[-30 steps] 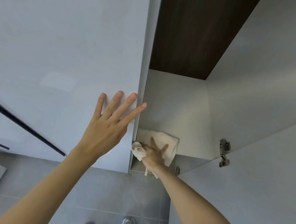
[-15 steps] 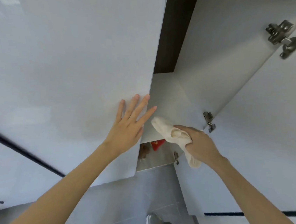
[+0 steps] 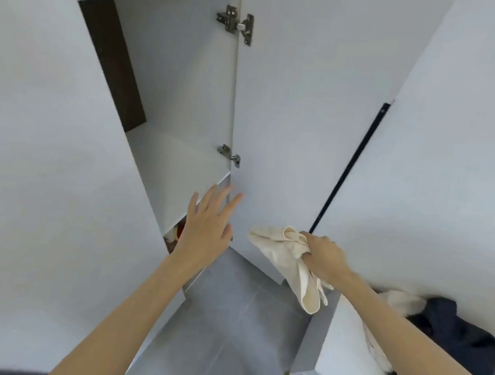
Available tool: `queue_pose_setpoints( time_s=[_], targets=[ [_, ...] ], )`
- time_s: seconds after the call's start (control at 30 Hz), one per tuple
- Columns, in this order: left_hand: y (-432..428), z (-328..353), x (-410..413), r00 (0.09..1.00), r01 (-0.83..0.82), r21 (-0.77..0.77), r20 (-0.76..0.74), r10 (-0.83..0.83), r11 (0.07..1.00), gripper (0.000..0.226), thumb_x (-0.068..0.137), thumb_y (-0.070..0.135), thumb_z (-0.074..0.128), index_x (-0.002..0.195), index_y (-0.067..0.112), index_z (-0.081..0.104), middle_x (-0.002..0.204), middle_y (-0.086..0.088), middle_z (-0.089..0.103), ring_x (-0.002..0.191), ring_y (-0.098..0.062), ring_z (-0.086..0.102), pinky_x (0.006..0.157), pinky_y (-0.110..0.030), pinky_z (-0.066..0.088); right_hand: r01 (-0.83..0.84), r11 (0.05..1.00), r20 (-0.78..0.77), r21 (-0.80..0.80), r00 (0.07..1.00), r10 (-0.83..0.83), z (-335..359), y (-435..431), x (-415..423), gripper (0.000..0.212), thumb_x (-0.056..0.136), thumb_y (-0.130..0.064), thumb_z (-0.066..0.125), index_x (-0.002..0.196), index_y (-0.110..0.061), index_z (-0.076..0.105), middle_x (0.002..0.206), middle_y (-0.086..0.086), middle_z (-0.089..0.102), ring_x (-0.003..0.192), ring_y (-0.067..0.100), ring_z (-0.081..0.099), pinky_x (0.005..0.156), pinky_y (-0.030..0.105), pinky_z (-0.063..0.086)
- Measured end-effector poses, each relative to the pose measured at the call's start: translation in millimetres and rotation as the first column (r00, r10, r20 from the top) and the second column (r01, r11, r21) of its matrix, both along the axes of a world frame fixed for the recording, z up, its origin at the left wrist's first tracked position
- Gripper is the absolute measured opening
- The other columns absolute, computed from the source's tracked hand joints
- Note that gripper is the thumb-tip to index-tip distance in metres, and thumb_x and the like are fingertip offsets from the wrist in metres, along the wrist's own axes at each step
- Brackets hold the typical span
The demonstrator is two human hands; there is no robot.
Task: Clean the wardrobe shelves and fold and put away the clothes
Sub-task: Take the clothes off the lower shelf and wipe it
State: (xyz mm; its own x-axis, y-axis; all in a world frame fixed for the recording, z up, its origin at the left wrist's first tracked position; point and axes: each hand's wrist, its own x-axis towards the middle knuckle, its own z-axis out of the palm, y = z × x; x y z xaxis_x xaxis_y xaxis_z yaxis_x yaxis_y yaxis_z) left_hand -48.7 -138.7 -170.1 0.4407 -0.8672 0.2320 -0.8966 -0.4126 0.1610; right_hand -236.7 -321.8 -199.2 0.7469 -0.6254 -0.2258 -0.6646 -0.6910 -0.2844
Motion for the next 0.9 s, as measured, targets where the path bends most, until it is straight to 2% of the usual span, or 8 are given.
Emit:
queue_pose_setpoints(
  time_s=[0.07, 0.13, 0.37, 0.53, 0.67, 0.77, 0.83, 0.9],
  targets=[
    [-22.6, -2.7, -26.8, 0.985, 0.118, -0.005, -0.124, -0.118, 0.993, 0.062, 0.093, 0.024, 0.052, 0.15, 0.024, 0.027, 0.152, -0.001, 0.035, 0.139, -0.024, 0.033, 0.111, -0.042, 0.03, 0.088, 0.996, 0.049, -0.001, 0.995, -0.088, 7.0, -7.5, -36.5, 0.012, 0.088, -0.015, 0.043, 0.089, -0.026, 0.046, 0.078, 0.001, 0.057, 0.076, 0.03, 0.059, 0.062, 0.033, 0.042],
    [-46.7, -6.1, -58.2, 0.948, 0.21, -0.004, -0.245, -0.204, 0.978, 0.064, 0.093, 0.031, 0.054, 0.151, 0.028, 0.024, 0.149, 0.004, 0.037, 0.13, -0.02, 0.042, 0.101, -0.038, 0.042, 0.168, 0.986, 0.102, 0.0, 0.981, -0.167, 12.3, -11.6, -74.7, 0.015, 0.088, -0.018, 0.045, 0.082, -0.031, 0.04, 0.072, -0.003, 0.055, 0.07, 0.028, 0.056, 0.06, 0.032, 0.039],
    [-118.9, -48.2, -166.7, 0.833, 0.509, 0.167, -0.342, -0.434, 0.845, 0.078, 0.084, 0.041, 0.065, 0.15, 0.035, 0.023, 0.148, 0.012, 0.035, 0.128, -0.016, 0.043, 0.093, -0.033, 0.044, 0.322, 0.939, 0.196, 0.123, 0.92, -0.341, 13.8, -17.5, -191.8, 0.007, 0.091, -0.026, 0.05, 0.093, -0.023, 0.055, 0.077, -0.006, 0.063, 0.075, 0.019, 0.058, 0.064, 0.035, 0.043],
    [-162.2, -81.8, -235.2, 0.774, 0.569, 0.236, -0.478, -0.415, 0.788, 0.037, 0.087, 0.029, 0.061, 0.124, 0.025, 0.055, 0.111, 0.003, 0.066, 0.103, -0.023, 0.06, 0.075, -0.029, 0.043, 0.376, 0.901, 0.162, 0.217, 0.896, -0.413, -18.0, -38.7, -258.0, 0.012, 0.087, -0.022, 0.049, 0.077, -0.022, 0.045, 0.063, -0.006, 0.05, 0.059, 0.012, 0.042, 0.055, 0.03, 0.03],
    [-183.2, -119.1, -273.3, 0.79, 0.556, 0.321, -0.491, -0.367, 0.767, 0.021, 0.091, 0.027, 0.054, 0.112, 0.022, 0.053, 0.098, 0.005, 0.064, 0.09, -0.023, 0.058, 0.067, -0.032, 0.043, 0.376, 0.883, 0.118, 0.282, 0.9, -0.42, -59.7, -58.1, -296.9, 0.03, 0.088, -0.019, 0.048, 0.065, -0.034, 0.035, 0.062, -0.01, 0.043, 0.06, 0.009, 0.038, 0.052, 0.026, 0.026],
    [-197.3, -149.1, -293.0, 0.822, 0.521, 0.323, -0.439, -0.362, 0.79, 0.012, 0.086, 0.02, 0.055, 0.097, 0.02, 0.049, 0.087, 0.008, 0.056, 0.078, -0.017, 0.052, 0.06, -0.03, 0.041, 0.375, 0.875, 0.144, 0.306, 0.891, -0.431, -105.3, -73.4, -321.2, 0.033, 0.089, -0.012, 0.048, 0.07, -0.039, 0.042, 0.069, -0.012, 0.047, 0.079, 0.017, 0.042, 0.052, 0.026, 0.027],
    [-205.0, -169.5, -301.0, 0.837, 0.512, 0.318, -0.393, -0.38, 0.798, 0.015, 0.083, 0.017, 0.058, 0.097, 0.02, 0.052, 0.089, 0.007, 0.057, 0.08, -0.017, 0.055, 0.062, -0.031, 0.046, 0.383, 0.872, 0.142, 0.306, 0.887, -0.439, -134.1, -80.7, -332.0, 0.03, 0.09, -0.007, 0.049, 0.091, -0.035, 0.06, 0.082, -0.013, 0.054, 0.086, 0.019, 0.043, 0.055, 0.028, 0.034],
    [-208.1, -191.3, -306.0, 0.848, 0.506, 0.307, -0.349, -0.399, 0.806, 0.024, 0.079, 0.013, 0.064, 0.101, 0.019, 0.057, 0.095, 0.006, 0.061, 0.084, -0.019, 0.059, 0.062, -0.033, 0.049, 0.361, 0.871, 0.173, 0.334, 0.885, -0.433, -162.5, -85.2, -338.0, 0.037, 0.087, -0.002, 0.05, 0.112, -0.025, 0.065, 0.101, -0.007, 0.063, 0.095, 0.022, 0.054, 0.07, 0.033, 0.046]
  ],
)
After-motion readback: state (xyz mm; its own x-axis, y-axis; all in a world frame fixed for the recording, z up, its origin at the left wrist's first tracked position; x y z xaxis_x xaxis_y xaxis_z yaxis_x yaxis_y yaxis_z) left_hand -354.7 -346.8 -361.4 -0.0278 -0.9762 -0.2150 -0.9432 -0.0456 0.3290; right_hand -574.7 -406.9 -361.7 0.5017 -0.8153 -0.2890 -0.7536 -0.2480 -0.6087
